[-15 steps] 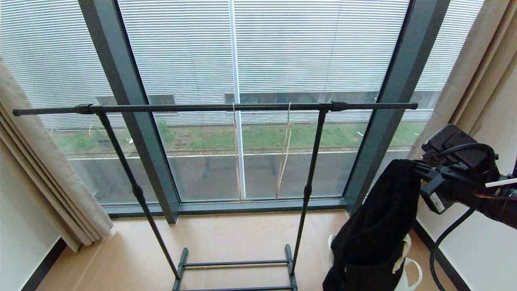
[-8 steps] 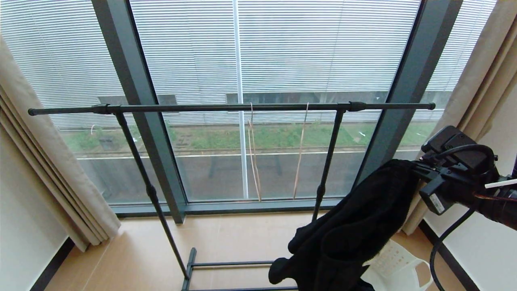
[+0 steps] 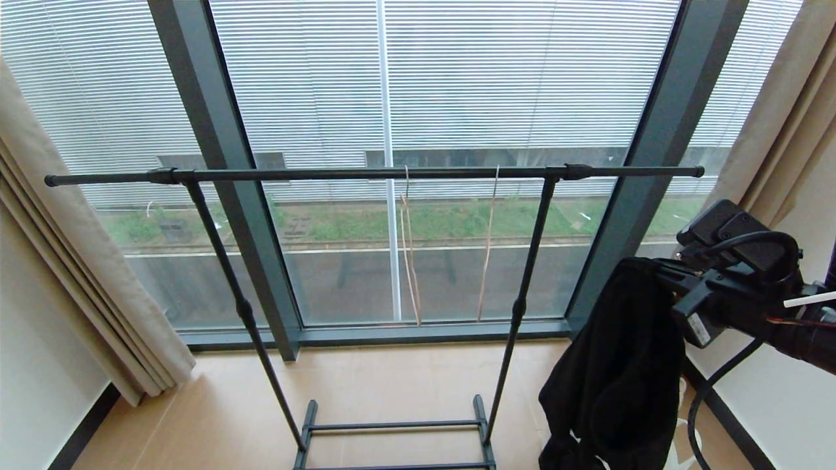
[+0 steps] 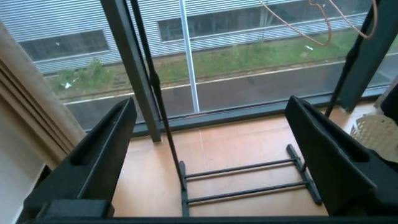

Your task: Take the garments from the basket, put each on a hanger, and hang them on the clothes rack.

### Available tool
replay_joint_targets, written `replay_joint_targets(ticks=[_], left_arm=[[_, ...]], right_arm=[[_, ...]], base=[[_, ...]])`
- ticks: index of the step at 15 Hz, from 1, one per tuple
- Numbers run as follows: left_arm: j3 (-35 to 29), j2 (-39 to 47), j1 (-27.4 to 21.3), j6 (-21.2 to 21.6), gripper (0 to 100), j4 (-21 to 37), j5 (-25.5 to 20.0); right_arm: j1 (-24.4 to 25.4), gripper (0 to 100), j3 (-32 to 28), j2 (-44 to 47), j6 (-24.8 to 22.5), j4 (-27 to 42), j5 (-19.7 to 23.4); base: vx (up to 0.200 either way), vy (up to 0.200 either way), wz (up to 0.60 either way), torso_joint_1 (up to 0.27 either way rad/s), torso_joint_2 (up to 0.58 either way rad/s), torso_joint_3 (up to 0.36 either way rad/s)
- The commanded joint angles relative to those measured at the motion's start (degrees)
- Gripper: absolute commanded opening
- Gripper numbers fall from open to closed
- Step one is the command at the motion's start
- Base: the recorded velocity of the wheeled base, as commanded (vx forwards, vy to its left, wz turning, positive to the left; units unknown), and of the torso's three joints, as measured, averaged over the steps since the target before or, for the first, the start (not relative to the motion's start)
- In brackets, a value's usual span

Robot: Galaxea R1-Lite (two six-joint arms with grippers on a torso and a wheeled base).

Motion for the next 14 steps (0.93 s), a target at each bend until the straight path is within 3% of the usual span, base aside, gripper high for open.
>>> replay_joint_targets(ticks=[1,2,4,5,6,7,8,11,14], left_arm=[[-6.06,6.75,0.50,-1.26,100,0.21,-0.44],[-12.56,16.77,-0.81,-7.67,100,0.48,-2.19],[-15.73,30.83,-2.84,-8.73,100,0.13,-7.55],[-16.87,37.51,-5.03,-8.38,100,-0.23,-9.40],[-18.10,40.67,-7.49,-8.29,100,-0.49,-9.93],[-21.79,47.62,-15.32,-10.05,100,-1.02,-9.66],[-24.69,52.01,-17.95,-12.77,100,-1.28,-8.70],[-30.85,66.60,-23.75,-13.30,100,-3.65,-5.01],[-32.87,77.24,-31.14,-13.39,100,-11.65,-3.95]], right_arm=[[4.71,0,-0.75,-1.19,4.34,0.10,-0.08],[10.95,0,-4.09,-1.02,12.08,1.07,-0.34],[14.47,0,-9.01,1.09,19.37,4.58,-1.40],[14.64,0,-11.74,2.32,20.86,7.66,-2.45],[14.64,0,-13.58,3.29,21.04,9.59,-3.42],[15.96,0,-18.86,4.87,21.57,13.99,-5.44],[17.45,0,-23.08,6.54,21.57,16.27,-7.82],[20.79,0,-36.96,14.36,21.92,25.24,-15.99],[23.43,0,-41.88,19.64,22.62,25.68,-19.51]], base=[[0.000,0.000,0.00,0.000,0.00,0.000],[0.000,0.000,0.00,0.000,0.00,0.000],[0.000,0.000,0.00,0.000,0.00,0.000],[0.000,0.000,0.00,0.000,0.00,0.000],[0.000,0.000,0.00,0.000,0.00,0.000],[0.000,0.000,0.00,0.000,0.00,0.000],[0.000,0.000,0.00,0.000,0.00,0.000],[0.000,0.000,0.00,0.000,0.00,0.000],[0.000,0.000,0.00,0.000,0.00,0.000]])
